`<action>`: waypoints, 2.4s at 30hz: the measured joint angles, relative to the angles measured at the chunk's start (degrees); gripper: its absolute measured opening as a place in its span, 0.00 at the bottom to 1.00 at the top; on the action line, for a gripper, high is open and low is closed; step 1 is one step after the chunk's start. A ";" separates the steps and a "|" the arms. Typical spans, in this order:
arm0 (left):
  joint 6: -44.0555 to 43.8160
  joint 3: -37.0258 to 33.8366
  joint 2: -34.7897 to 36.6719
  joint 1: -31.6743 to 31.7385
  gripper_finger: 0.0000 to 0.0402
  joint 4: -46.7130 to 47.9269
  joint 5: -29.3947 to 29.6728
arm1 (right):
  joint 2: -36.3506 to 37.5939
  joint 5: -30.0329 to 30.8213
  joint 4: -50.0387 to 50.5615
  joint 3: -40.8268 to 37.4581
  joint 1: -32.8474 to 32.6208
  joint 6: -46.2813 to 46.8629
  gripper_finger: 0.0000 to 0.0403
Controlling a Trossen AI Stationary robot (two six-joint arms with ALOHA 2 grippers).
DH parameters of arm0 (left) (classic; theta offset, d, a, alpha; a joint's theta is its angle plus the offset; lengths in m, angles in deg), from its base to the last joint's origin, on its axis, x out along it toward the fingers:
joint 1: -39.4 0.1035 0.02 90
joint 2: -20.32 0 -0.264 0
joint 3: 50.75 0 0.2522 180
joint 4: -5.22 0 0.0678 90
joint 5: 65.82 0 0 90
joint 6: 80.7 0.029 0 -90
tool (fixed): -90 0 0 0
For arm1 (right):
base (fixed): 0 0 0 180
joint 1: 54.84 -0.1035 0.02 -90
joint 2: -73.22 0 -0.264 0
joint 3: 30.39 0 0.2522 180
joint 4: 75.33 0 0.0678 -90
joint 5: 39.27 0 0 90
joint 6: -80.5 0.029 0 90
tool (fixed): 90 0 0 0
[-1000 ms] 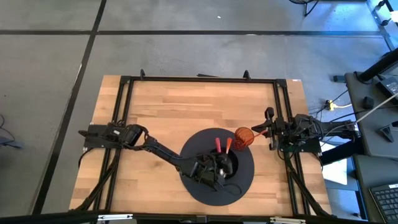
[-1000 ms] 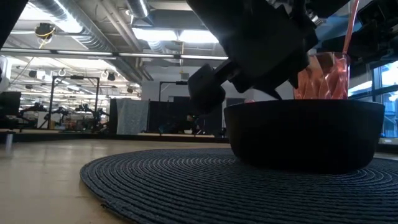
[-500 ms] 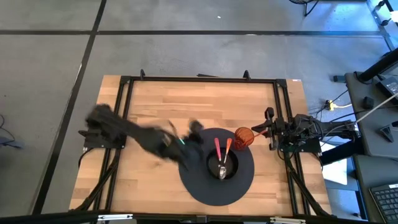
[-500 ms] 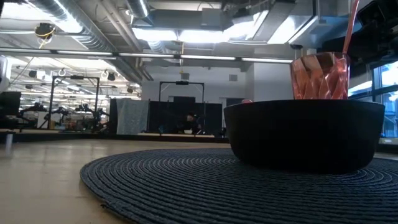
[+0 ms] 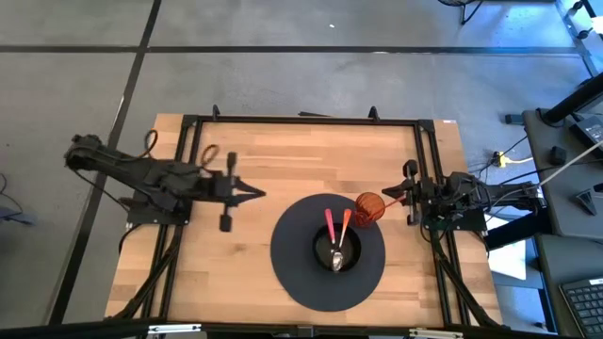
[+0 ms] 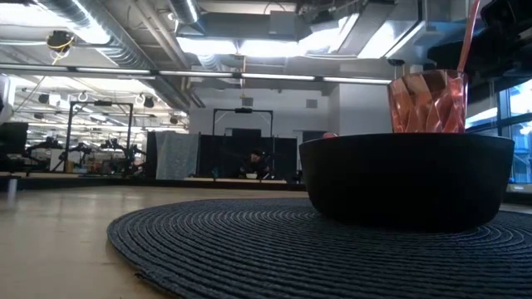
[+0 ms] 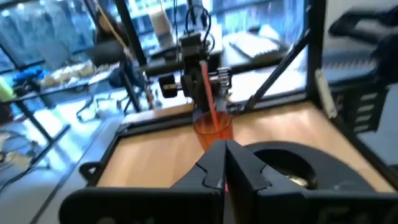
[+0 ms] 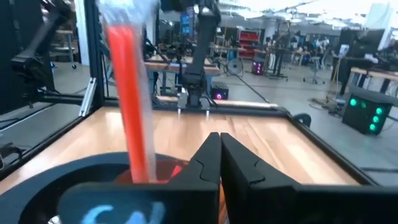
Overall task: Pick & Place Utensil
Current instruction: Return to Home Position
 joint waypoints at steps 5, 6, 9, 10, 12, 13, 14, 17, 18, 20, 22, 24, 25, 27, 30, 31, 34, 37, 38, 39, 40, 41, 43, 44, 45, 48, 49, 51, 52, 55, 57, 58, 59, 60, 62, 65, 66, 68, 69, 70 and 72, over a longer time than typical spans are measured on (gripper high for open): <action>-1.34 -15.57 12.34 -0.05 0.01 -11.24 2.13 | 2.19 -1.49 -1.11 0.00 0.00 -1.60 0.00; -1.85 -18.12 14.65 -0.05 0.01 -12.17 2.97 | 2.22 -1.75 -0.97 0.00 0.00 -1.72 0.00; -3.61 -25.33 21.16 0.29 0.01 -15.63 5.68 | 2.19 -2.40 -0.77 0.00 0.00 -1.83 0.00; -3.78 -27.69 22.97 1.09 0.01 -17.62 7.10 | 2.19 -2.44 -0.74 0.00 0.00 -1.96 0.00; -3.88 -32.08 25.54 3.71 0.01 -21.83 8.18 | 2.19 -2.44 -0.73 -0.02 0.00 -1.98 0.00; -4.54 -33.95 26.53 5.69 0.01 -22.85 7.84 | 2.19 -2.44 -1.03 0.00 0.00 -1.98 0.00; -5.57 -35.38 27.06 7.87 0.01 -23.10 6.66 | 2.19 -2.44 -1.19 0.00 -0.01 -1.98 0.00; -8.98 -38.48 27.45 15.28 0.01 -23.13 -0.59 | 2.21 -2.44 -0.99 0.00 0.00 -1.72 0.00; -9.62 -39.24 27.55 17.35 0.01 -23.09 -4.33 | 2.21 -2.46 -1.05 0.00 0.00 -1.62 0.00; -10.28 -40.61 28.20 20.57 0.01 -23.19 -10.94 | 2.21 -2.70 -1.03 0.00 0.00 -1.49 0.00; -10.49 -42.11 29.75 22.16 0.01 -23.24 -12.97 | 2.21 -3.54 -1.19 0.00 0.00 -1.28 0.00; -10.07 -44.54 32.47 22.18 0.01 -23.94 -12.98 | 2.21 -3.52 -1.59 0.00 0.00 -0.79 0.00; -9.74 -46.05 34.12 21.86 0.01 -25.11 -13.58 | 2.21 -3.46 -1.53 0.00 0.00 -0.51 0.00; -9.63 -48.79 37.65 20.76 0.01 -27.66 -15.13 | 2.23 -3.53 -1.50 0.00 -0.01 -0.43 0.00; -9.33 -51.12 43.45 18.07 0.01 -26.73 -14.95 | 2.23 -3.53 -1.50 -0.02 -0.02 -0.43 0.00; -8.64 -51.29 45.55 16.92 0.01 -25.06 -14.12 | 2.23 -3.53 -1.49 0.00 -0.01 -0.41 0.00; -6.00 -51.31 50.84 13.47 0.01 -20.16 -12.42 | 2.23 -3.55 -1.48 0.00 0.00 0.10 0.00; -3.01 -51.28 54.41 10.83 0.01 -16.54 -8.41 | 2.23 -4.34 -1.48 0.00 -0.01 0.03 0.00; -2.67 -51.32 54.43 10.68 0.01 -15.76 -3.60 | 2.23 -4.44 -1.51 0.00 -0.02 -0.09 0.00; -2.52 -51.53 54.41 10.90 0.01 -15.04 -0.08 | 2.23 -4.51 -1.52 0.00 -0.01 -0.17 0.00; -2.50 -51.53 54.07 11.33 0.01 -15.12 1.09 | 2.23 -4.47 -1.64 -0.02 -0.02 -0.19 0.00; -2.35 -51.62 53.65 11.93 0.01 -15.67 0.18 | 2.23 -4.50 -1.68 0.00 -0.02 -0.17 0.00; -2.02 -52.16 54.24 13.23 0.01 -14.37 -3.59 | 2.23 -4.64 -1.56 0.00 -0.01 -0.17 0.00; -1.92 -52.52 54.39 13.84 0.01 -14.20 -5.28 | 2.23 -4.63 -1.50 0.00 -0.02 0.05 0.00; -1.66 -52.95 54.39 14.49 0.01 -14.24 -5.81 | 2.23 -4.63 -1.40 0.00 -0.02 0.16 0.00; -1.50 -53.60 54.41 16.79 0.01 -12.61 -6.50 | 2.23 -4.68 -1.00 0.00 -0.02 0.24 0.00; -1.53 -53.60 54.41 17.42 0.01 -12.45 -7.94 | 2.23 -4.82 -1.03 0.00 -0.02 0.23 0.00; -1.50 -53.60 54.41 18.41 0.01 -12.05 -11.74 | 2.23 -4.89 -1.02 0.00 -0.02 0.16 0.00; -1.41 -53.60 54.41 18.66 0.01 -12.10 -12.98 | 2.23 -4.87 -1.04 0.00 -0.02 0.14 0.00; -0.57 -53.60 54.41 19.37 0.01 -12.05 -13.92 | 2.24 -4.88 -1.05 0.00 -0.02 -0.01 0.01; -0.54 -53.60 54.41 19.75 0.01 -12.05 -14.22 | 2.23 -4.87 -1.34 0.00 -0.02 -0.02 0.00; -0.56 -53.60 54.43 19.86 0.01 -12.07 -14.46 | 2.23 -4.89 -1.44 0.00 -0.02 -0.14 0.00; -0.57 -53.60 54.43 19.88 0.01 -12.07 -14.66 | 2.23 -4.87 -1.44 0.00 -0.02 -0.21 0.00; -0.76 -53.60 54.43 19.88 0.01 -12.05 -14.81 | 2.23 -4.87 -1.44 0.00 -0.02 -0.19 0.00; -1.21 -53.60 54.43 19.88 0.01 -12.05 -15.20 | 2.23 -4.89 -1.46 -0.02 -0.02 -0.17 0.01; -0.52 -53.60 54.43 19.88 0.01 -12.05 -15.51 | 2.23 -4.91 -1.02 0.00 -0.02 1.23 0.01; -0.03 -53.60 54.43 19.88 0.01 -12.01 -15.44 | 2.24 -4.91 -0.97 0.00 -0.02 1.62 0.01; 0.53 -53.60 54.43 19.88 0.01 -11.64 -14.52 | 2.24 -4.90 -1.02 0.00 -0.02 1.78 0.01; 0.50 -53.60 54.43 19.88 0.01 -11.57 -13.89 | 2.25 -4.91 -0.99 0.00 -0.02 1.72 0.01; 0.29 -53.60 54.43 19.88 0.01 -11.59 -13.35 | 2.25 -4.91 -0.90 0.00 -0.02 1.51 0.01; -0.01 -53.60 54.43 19.88 0.01 -11.61 -13.03 | 2.25 -4.89 -0.38 0.00 -0.01 1.34 0.03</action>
